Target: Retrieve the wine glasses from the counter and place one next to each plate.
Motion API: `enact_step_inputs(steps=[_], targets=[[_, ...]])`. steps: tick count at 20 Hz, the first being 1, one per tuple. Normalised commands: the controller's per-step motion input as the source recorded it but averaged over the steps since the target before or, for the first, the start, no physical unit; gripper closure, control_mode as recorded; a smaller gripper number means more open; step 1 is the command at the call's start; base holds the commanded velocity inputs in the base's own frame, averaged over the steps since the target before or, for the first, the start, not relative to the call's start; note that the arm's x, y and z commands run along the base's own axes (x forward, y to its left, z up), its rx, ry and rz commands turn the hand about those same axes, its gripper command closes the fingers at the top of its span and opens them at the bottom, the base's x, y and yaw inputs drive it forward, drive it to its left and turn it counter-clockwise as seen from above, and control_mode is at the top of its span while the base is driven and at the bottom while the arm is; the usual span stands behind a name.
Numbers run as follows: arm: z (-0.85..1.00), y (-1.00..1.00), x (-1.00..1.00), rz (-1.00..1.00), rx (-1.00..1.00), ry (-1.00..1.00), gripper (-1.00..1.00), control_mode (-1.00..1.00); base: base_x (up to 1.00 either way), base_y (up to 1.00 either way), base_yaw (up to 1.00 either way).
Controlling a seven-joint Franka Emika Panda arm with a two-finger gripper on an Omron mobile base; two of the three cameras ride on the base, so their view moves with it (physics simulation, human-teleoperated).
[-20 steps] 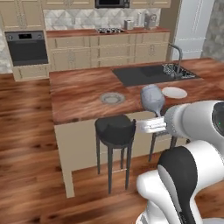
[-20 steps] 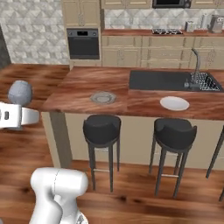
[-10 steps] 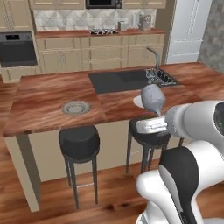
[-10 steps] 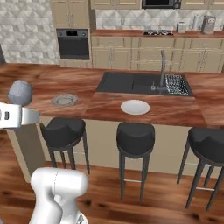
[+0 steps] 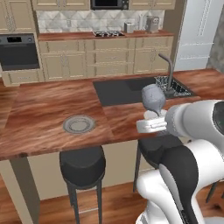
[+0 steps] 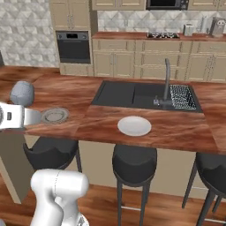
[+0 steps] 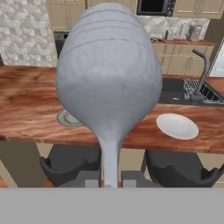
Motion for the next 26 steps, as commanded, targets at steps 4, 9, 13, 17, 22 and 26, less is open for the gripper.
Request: enact_step_inputs(steps=[4,9,13,17,22,26], targets=[[0.00,0.00,0.00,0.00,0.00,0.00,1.00,1.00,0.23,-0.13,0.01],[0.00,0.00,0.00,0.00,0.00,0.00,1.00,1.00,0.29,-0.02,0.04],[0.00,0.00,0.00,0.00,0.00,0.00,1.00,1.00,0.48,-0.15,0.12],[0.00,0.00,0.00,0.00,0.00,0.00,1.00,1.00,0.41,-0.11,0.12],[0.00,0.00,0.00,0.00,0.00,0.00,1.00,1.00,0.34,-0.29,0.12],[0.00,0.00,0.00,0.00,0.00,0.00,1.00,1.00,0.06,-0.40,0.17]])
